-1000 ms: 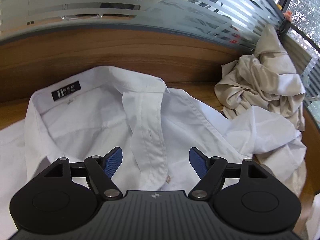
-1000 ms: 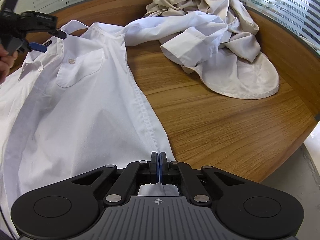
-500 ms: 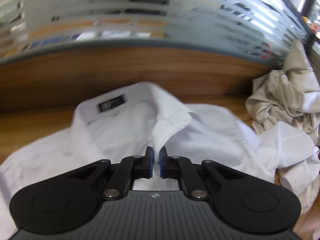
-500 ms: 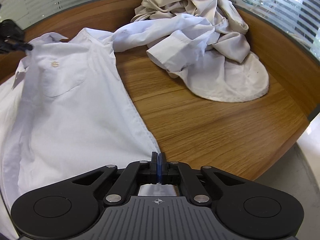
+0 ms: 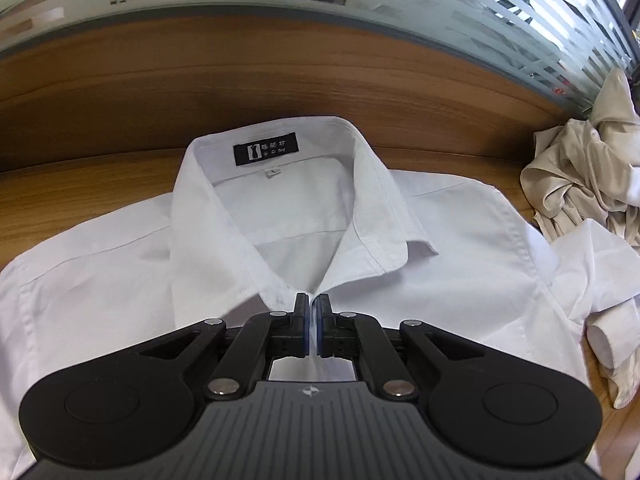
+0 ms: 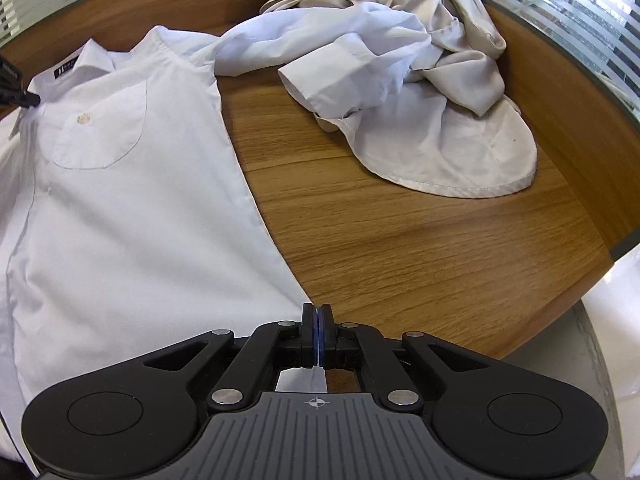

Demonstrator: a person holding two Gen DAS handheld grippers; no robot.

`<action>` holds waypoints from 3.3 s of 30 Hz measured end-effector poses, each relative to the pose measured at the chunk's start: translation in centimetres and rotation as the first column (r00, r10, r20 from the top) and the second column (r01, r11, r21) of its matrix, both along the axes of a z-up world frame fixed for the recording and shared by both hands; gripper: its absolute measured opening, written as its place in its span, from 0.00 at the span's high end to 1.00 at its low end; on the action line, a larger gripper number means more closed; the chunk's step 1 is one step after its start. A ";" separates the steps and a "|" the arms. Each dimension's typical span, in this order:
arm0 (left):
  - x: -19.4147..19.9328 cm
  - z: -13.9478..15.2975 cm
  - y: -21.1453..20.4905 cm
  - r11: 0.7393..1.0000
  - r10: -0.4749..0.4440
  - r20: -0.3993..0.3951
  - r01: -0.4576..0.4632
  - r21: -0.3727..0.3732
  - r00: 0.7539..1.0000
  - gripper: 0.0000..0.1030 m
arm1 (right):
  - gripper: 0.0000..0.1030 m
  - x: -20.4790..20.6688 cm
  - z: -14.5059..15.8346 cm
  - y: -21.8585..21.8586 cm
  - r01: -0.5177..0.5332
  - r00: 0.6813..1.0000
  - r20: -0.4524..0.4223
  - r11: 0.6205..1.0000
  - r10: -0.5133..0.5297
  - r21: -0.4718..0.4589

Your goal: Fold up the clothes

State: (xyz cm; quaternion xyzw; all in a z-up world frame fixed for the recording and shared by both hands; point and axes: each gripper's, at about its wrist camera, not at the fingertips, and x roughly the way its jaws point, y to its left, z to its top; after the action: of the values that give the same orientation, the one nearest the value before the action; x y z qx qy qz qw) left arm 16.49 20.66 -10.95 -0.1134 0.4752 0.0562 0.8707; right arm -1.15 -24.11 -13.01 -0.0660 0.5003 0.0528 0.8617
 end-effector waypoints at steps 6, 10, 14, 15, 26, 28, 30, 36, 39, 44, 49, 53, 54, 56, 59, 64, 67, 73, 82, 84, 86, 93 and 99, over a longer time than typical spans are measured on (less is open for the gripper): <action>-0.1 0.3 0.8 0.999 -0.021 0.032 0.022 -0.045 0.999 0.61 | 0.85 -0.9 1.0 -1.3 -0.032 0.999 -0.017 0.998 0.033 0.052; -2.0 3.0 0.9 0.993 -0.047 0.102 0.057 -0.099 0.994 0.51 | 0.75 -1.6 1.8 -2.2 -0.060 0.998 -0.024 0.994 0.062 0.092; -5.4 5.7 0.1 0.991 -0.109 0.144 0.119 -0.065 0.984 0.46 | 0.70 -2.4 2.5 -3.2 -0.087 0.995 -0.030 0.987 0.092 0.132; -6.6 6.2 -0.2 0.990 -0.117 0.154 0.127 -0.058 0.981 0.43 | 0.70 -2.5 2.7 -3.4 -0.094 0.995 -0.032 0.985 0.099 0.142; -22.8 7.4 -3.0 0.999 0.052 0.141 -0.050 -0.018 0.989 0.35 | 0.70 -7.0 1.0 -5.4 -0.236 0.961 -0.082 0.939 0.263 0.249; -25.7 6.7 -3.8 0.995 0.104 0.125 -0.103 -0.016 0.987 0.35 | 0.69 -8.0 0.4 -5.6 -0.256 0.954 -0.085 0.930 0.286 0.263; -28.4 5.9 -4.3 0.989 0.150 0.114 -0.149 -0.016 0.982 0.35 | 0.69 -8.9 -0.3 -5.6 -0.276 0.948 -0.083 0.923 0.307 0.267; -33.7 3.2 -6.8 0.977 0.214 0.049 -0.214 -0.010 0.976 0.35 | 0.69 -9.0 -2.2 -5.7 -0.279 0.942 -0.093 0.904 0.324 0.323; -34.9 2.2 -8.0 0.979 0.204 0.030 -0.204 0.001 0.979 0.35 | 0.71 -9.1 -3.2 -5.8 -0.280 0.938 -0.097 0.893 0.332 0.351; -34.5 -0.4 -8.5 0.980 0.194 -0.067 -0.196 -0.021 0.979 0.36 | 0.96 -9.0 -3.2 -6.0 -0.311 0.922 -0.098 0.869 0.374 0.386; -34.3 -1.0 -9.3 0.991 0.133 -0.070 -0.131 0.031 0.989 0.35 | 0.97 -9.0 -0.9 -9.2 -0.354 0.901 -0.094 0.842 0.424 0.407; -34.4 -1.0 -9.3 0.992 0.126 -0.058 -0.125 0.024 0.990 0.32 | 0.97 -8.1 0.7 -13.0 -0.358 0.893 -0.105 0.833 0.437 0.422; -34.4 -1.0 -9.3 0.992 0.124 -0.055 -0.123 0.025 0.991 0.31 | 0.97 -7.7 0.8 -13.8 -0.354 0.892 -0.113 0.832 0.438 0.427; -34.3 -1.1 -9.3 0.993 0.119 -0.052 -0.117 0.029 0.992 0.30 | 0.97 -7.2 0.2 -14.5 -0.360 0.887 -0.129 0.840 0.443 0.407; -34.2 -1.2 -9.3 0.993 0.116 -0.045 -0.115 0.021 0.992 0.26 | 0.97 -6.8 -1.3 -14.3 -0.385 0.872 -0.155 0.846 0.465 0.370; -34.2 -1.4 -9.4 0.995 0.091 -0.037 -0.089 0.033 0.995 0.25 | 0.96 -6.9 -3.4 -12.3 -0.455 0.839 -0.178 0.842 0.515 0.290; -34.1 -1.4 -9.3 0.996 0.087 -0.035 -0.086 0.033 0.996 0.25 | 0.97 -6.8 -3.4 -12.2 -0.442 0.842 -0.192 0.848 0.505 0.293; -34.6 -0.8 -8.9 0.990 0.141 -0.019 -0.140 0.009 0.990 0.27 | 0.96 -6.5 -2.2 -12.7 -0.409 0.843 -0.208 0.841 0.497 0.353; -42.0 2.0 -15.2 0.988 0.016 0.123 0.003 -0.154 0.992 0.27 | 0.96 -5.5 0.9 -13.9 -0.375 0.832 -0.207 0.797 0.515 0.474; -43.3 0.8 -17.3 0.977 -0.027 0.102 0.047 -0.207 0.994 0.27 | 0.96 -5.3 1.7 -14.0 -0.368 0.831 -0.205 0.787 0.517 0.495; -44.2 -1.0 -19.3 0.972 -0.072 0.079 0.088 -0.216 0.994 0.27 | 0.96 -5.1 2.4 -14.0 -0.362 0.829 -0.206 0.779 0.521 0.513; -44.9 -8.4 -22.7 0.940 -0.138 0.033 0.141 -0.312 0.990 0.27 | 0.96 -4.7 5.0 -13.5 -0.346 0.819 -0.217 0.758 0.532 0.553; -44.5 -11.0 -24.2 0.910 -0.109 0.114 0.145 -0.388 0.987 0.30 | 0.96 -4.0 6.6 -13.5 -0.278 0.827 -0.241 0.741 0.509 0.612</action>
State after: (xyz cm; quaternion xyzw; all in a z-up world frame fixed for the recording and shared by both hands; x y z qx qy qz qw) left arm -28.02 -3.53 -21.95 -0.2580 0.4434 -0.1029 0.8522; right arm -5.10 -37.56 -6.45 0.0909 0.5992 0.3913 0.6926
